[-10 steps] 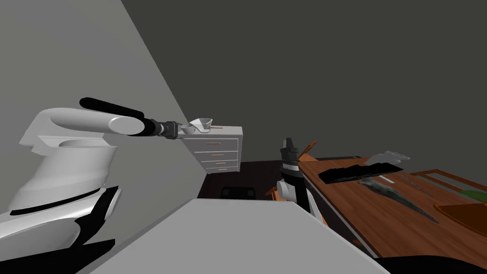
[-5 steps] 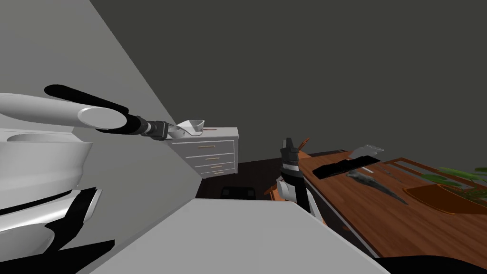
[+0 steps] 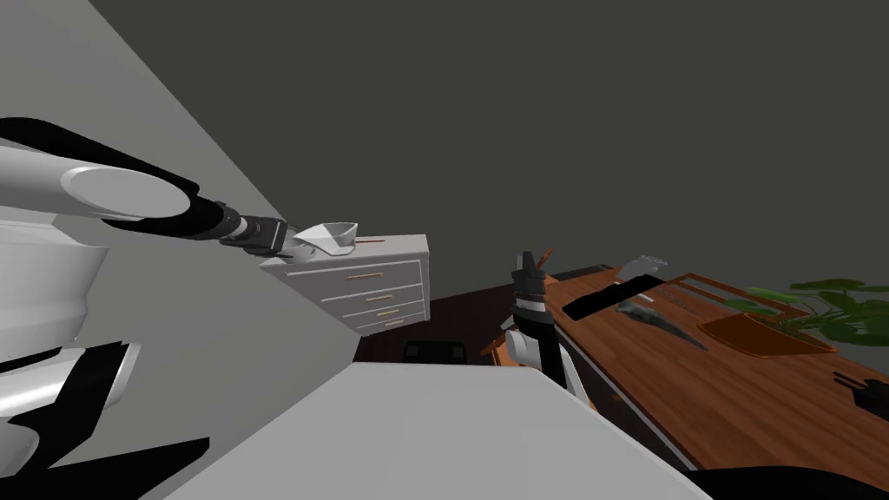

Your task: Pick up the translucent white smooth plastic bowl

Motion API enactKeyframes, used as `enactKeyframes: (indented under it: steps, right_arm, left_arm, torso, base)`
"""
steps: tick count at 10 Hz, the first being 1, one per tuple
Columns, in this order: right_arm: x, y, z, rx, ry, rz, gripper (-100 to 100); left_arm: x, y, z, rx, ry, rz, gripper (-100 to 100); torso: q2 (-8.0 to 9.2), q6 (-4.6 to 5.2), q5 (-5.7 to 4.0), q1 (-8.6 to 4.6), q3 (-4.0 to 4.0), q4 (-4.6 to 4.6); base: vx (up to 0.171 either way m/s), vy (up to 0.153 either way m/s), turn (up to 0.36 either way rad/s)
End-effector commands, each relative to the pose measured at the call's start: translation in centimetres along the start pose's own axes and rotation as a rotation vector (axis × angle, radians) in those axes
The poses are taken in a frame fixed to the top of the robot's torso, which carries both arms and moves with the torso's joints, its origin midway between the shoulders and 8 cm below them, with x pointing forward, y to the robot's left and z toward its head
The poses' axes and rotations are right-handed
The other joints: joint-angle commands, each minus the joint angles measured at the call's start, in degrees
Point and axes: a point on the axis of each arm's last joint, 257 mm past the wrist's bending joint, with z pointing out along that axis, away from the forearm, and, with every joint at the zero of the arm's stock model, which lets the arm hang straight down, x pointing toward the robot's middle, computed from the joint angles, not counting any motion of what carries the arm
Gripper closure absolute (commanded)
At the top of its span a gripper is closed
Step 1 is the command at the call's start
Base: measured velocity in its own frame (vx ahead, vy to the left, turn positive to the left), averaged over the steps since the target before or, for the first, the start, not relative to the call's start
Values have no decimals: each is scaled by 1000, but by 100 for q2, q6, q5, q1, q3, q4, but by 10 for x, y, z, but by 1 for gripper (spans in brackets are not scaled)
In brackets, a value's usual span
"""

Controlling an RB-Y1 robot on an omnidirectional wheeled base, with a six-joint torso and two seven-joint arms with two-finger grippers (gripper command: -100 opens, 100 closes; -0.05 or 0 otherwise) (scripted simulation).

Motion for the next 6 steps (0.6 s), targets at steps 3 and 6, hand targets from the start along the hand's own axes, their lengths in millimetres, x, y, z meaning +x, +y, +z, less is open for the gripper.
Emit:
enactKeyframes:
  steps: [3, 6]
  right_arm:
    - [0, 0, 0, 0, 0, 0, 0]
    - [0, 0, 0, 0, 0, 0, 0]
  left_arm:
    - [-20, 14, -18, -90, -41, -16, -100]
    - [-32, 28, -31, -161, -66, -25, -100]
  torso:
    - [3, -2, 1, 0, 2, 0]
    - [14, -3, 0, -8, 8, 3]
  base:
    - [83, 17, -129]
    - [58, 5, -98]
